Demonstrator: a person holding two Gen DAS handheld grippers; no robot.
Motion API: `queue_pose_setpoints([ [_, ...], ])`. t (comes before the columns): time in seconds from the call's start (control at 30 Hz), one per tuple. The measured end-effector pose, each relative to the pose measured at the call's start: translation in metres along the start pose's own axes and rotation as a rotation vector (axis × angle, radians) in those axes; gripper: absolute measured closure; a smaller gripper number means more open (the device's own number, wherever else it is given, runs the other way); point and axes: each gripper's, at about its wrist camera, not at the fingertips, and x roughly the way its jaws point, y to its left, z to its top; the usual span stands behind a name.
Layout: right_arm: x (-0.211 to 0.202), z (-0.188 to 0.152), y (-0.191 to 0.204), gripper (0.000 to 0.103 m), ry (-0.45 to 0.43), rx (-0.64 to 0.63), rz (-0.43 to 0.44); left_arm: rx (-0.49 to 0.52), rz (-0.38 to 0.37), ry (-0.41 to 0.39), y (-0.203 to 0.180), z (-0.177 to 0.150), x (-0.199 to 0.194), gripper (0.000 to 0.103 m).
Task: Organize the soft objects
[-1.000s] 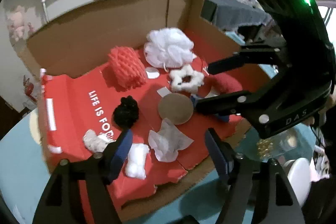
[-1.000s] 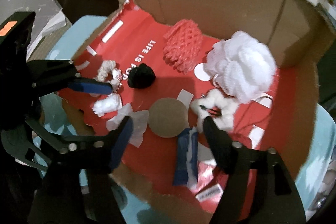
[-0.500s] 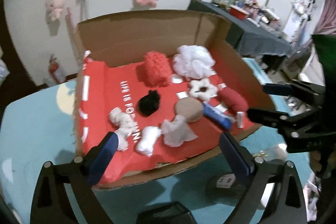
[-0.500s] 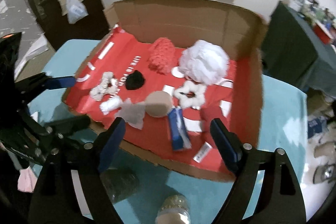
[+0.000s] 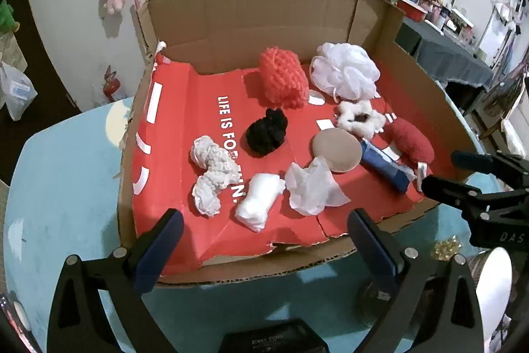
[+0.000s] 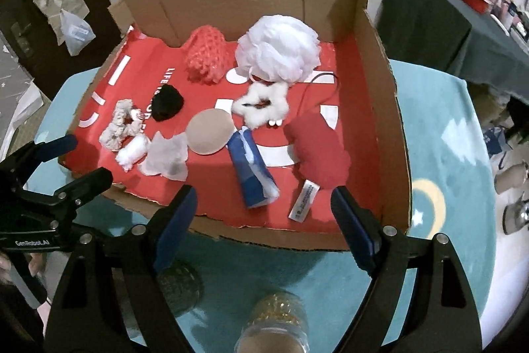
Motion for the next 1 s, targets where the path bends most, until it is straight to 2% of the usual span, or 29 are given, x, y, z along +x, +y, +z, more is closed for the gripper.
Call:
queue_pose_setpoints([
  [0.37, 0.014, -0.002, 0.0, 0.02, 0.023, -0.003, -0.027, -0.058, -0.005, 0.051, 0.005, -0.003, 0.016, 0.002],
  [0.5, 0.02, -0.004, -0.004, 0.02, 0.033, 0.02, -0.014, -0.06, 0.023, 0.041, 0.005, -0.004, 0.016, 0.002],
  [1.0, 0.02, -0.005, -0.004, 0.02, 0.021, 0.011, -0.031, -0.055, 0.025, 0.047, 0.006, -0.003, 0.018, 0.002],
])
